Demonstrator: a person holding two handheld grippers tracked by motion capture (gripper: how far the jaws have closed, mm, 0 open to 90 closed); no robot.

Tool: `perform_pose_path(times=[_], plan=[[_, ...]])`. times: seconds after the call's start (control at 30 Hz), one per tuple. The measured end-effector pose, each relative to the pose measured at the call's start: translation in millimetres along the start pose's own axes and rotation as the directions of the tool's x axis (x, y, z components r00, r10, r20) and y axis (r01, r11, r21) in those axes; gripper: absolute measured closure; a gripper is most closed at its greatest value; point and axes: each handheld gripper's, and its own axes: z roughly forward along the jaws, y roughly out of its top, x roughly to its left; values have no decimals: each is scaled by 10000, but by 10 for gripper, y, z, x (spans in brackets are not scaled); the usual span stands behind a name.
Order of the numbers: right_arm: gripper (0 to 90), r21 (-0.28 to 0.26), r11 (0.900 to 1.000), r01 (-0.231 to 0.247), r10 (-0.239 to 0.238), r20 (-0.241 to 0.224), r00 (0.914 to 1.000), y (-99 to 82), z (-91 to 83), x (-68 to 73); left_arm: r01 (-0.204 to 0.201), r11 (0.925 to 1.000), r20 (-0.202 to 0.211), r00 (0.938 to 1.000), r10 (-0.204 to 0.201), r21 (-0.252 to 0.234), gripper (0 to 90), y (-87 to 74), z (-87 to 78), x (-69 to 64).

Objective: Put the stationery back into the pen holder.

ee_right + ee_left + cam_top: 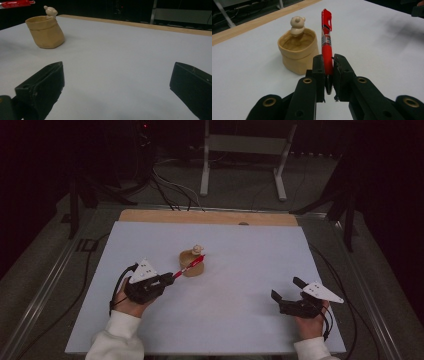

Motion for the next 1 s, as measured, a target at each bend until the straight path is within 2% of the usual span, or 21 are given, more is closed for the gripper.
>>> perform_pose_path(times=[0.3,0.63,1.0], plan=[[0,15,10000,9,-9,7,10000,0,-1,1,9,10000,-76,10000,-8,91,813,48,-20,91],[0,25,10000,7,-7,5,10000,0,-1,1,120,9991,13,9999,-120,412,812,70,21,220],[0,41,10000,6,-6,6,10000,-1,2,2,258,9983,109,9996,-264,531,811,77,29,330]])
